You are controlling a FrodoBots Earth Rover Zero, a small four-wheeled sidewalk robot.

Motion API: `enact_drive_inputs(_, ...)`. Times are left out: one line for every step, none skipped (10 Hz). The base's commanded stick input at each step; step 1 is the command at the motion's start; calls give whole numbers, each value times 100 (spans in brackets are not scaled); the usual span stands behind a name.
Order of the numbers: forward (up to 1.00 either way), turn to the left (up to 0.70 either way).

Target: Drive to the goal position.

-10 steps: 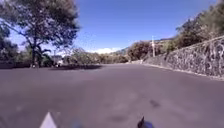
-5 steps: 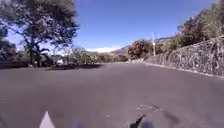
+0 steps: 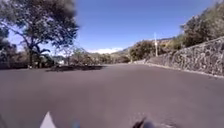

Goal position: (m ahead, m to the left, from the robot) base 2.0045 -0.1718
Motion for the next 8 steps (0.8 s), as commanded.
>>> enact_drive_inputs(85, -34)
enact_drive_inputs(85, -34)
enact_drive_inputs(85, -34)
enact_drive_inputs(85, -34)
enact_drive_inputs(85, -34)
enact_drive_inputs(85, -34)
enact_drive_inputs(85, -33)
enact_drive_inputs(85, -20)
